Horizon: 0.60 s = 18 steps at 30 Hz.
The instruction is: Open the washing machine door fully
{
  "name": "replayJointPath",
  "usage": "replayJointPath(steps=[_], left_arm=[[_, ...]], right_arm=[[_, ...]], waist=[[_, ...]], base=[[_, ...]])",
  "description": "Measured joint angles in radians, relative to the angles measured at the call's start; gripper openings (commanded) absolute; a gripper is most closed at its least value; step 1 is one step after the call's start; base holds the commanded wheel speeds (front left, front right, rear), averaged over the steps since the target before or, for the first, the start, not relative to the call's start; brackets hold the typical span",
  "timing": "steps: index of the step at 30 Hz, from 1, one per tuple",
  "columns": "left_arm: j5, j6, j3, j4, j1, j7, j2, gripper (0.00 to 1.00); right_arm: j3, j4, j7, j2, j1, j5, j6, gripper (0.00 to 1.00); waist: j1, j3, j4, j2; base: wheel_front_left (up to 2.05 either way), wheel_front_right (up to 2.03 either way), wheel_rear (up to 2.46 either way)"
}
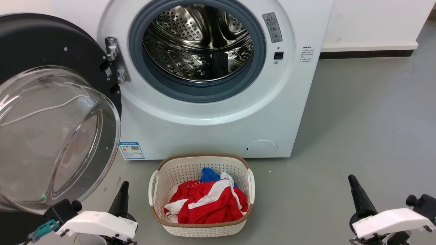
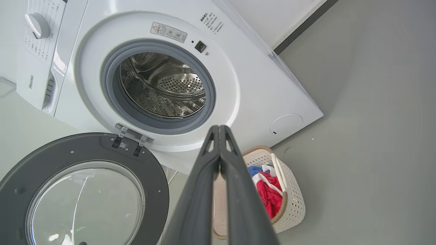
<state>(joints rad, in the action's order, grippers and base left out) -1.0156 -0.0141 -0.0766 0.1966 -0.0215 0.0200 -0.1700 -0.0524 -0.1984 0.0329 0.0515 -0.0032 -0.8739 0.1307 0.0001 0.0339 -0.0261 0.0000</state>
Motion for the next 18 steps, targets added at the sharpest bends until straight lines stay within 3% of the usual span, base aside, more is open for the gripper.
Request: replayJointPath(steps=[18], left_arm=[[-0.172,0.041,0.055,0.014,-0.024,-0.036,0.034,0.0]], right_arm=[[-0.018,-0.013,0.022,0.0,-0.033,-0.213,0.0,0.0]], waist=[[0.0,-0.008,0.006,0.0]], base=[[0.0,0.0,0.0]])
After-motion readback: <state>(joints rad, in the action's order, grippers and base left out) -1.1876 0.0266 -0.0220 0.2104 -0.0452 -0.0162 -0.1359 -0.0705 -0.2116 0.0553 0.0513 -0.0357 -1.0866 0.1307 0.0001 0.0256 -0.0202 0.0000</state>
